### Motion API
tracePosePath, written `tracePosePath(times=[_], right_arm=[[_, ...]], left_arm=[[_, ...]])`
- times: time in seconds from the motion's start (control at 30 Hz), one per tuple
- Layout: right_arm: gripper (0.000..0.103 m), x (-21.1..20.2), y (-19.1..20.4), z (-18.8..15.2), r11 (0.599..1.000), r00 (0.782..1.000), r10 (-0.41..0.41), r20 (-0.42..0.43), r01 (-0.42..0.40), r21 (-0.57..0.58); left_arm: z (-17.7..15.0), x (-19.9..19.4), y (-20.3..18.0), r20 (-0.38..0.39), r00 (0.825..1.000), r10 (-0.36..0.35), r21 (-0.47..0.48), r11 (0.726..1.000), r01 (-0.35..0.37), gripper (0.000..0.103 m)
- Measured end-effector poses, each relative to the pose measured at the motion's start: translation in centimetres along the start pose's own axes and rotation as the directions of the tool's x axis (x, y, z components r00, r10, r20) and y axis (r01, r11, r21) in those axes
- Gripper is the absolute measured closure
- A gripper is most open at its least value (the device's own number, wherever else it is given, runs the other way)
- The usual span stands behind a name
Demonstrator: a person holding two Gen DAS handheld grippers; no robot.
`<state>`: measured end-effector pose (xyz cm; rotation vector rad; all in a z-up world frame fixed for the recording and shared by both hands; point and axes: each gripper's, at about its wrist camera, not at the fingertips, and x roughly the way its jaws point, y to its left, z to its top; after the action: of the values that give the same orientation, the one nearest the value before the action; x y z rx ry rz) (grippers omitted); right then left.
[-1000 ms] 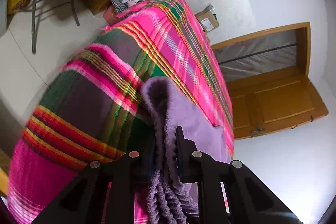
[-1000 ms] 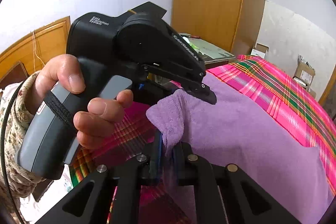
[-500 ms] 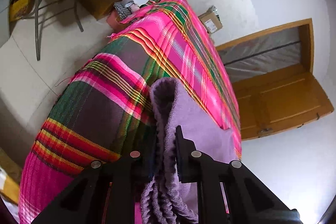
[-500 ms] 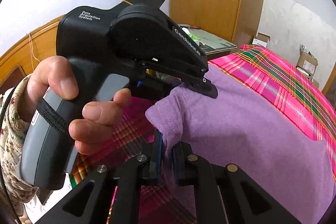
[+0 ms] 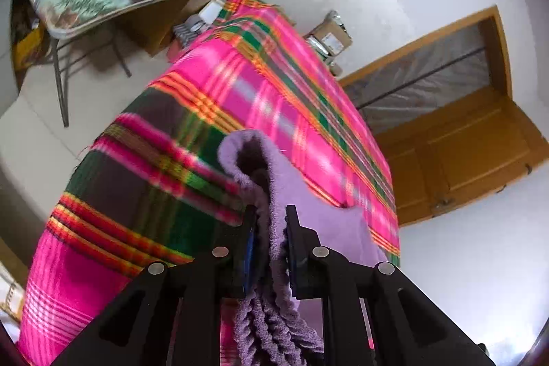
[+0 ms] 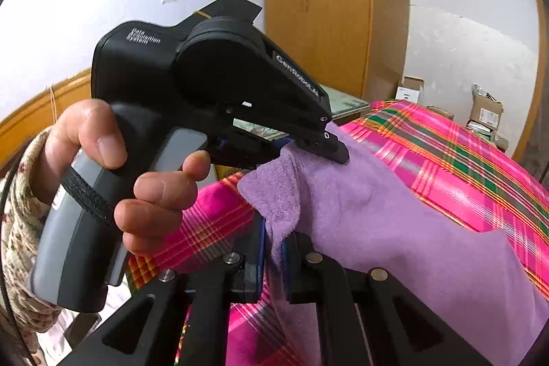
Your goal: Fold clothes
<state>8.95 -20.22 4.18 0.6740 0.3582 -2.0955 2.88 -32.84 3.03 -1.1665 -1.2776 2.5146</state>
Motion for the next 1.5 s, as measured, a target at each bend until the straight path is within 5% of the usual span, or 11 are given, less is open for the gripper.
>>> tracePosePath(times=[0.63,1.5], right_arm=[[0.095,-8.2,-5.9,-1.5,0.990,0.986,-0.099,0.131,0.084,0.114],[0.095,-14.2,-13.2,-6.9,0.946,0.968,-0.223,0.117,0.185,0.265]], left_arm=[[-2.4,2.7,-11.0,-0.063,0.997,-0.037,0.191,0.980,0.049,0.087],[-6.9,11.9,-19.2,-0.252,0.967,-0.043,0.295,0.948,0.119,0.087]])
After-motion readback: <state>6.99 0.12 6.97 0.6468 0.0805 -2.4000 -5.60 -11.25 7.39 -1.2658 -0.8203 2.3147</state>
